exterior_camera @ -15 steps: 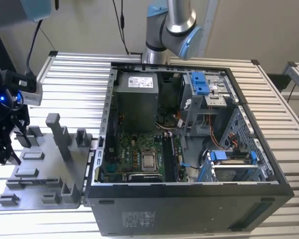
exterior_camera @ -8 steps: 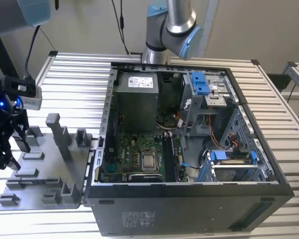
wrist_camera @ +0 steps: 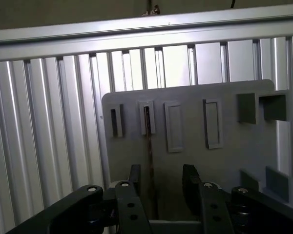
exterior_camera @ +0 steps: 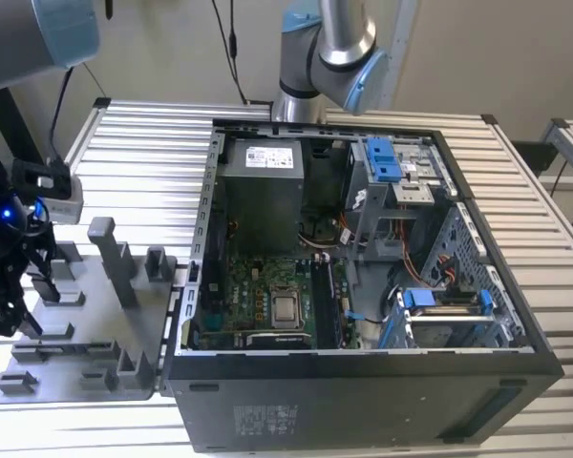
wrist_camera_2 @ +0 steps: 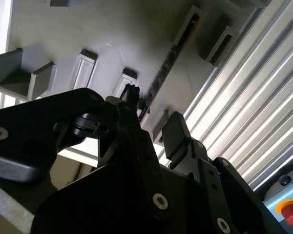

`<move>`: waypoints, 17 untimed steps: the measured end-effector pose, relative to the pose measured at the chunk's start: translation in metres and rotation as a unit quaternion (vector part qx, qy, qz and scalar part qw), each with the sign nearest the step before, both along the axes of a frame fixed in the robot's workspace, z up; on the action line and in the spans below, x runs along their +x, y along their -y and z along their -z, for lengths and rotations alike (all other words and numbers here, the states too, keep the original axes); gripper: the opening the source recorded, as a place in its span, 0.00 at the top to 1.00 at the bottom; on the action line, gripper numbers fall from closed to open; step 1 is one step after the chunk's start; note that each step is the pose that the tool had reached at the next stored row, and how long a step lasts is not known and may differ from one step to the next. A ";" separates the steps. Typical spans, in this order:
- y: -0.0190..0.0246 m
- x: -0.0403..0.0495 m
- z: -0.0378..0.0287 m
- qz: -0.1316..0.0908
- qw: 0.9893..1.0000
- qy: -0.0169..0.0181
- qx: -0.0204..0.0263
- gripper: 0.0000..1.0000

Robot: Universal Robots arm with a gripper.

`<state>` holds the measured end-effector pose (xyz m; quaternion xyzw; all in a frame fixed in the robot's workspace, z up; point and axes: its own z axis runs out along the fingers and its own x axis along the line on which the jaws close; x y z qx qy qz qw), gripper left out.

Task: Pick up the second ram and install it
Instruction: 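Pick up the second ram and move it above second insertion slot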

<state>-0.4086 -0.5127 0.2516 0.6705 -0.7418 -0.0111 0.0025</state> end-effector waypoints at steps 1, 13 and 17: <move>0.0003 0.0004 0.0014 -0.001 1.000 0.000 0.000 0.52; 0.0038 0.0068 0.0153 -0.011 1.000 0.000 0.000 0.52; 0.0040 0.0069 0.0185 -0.015 1.000 0.000 0.000 0.52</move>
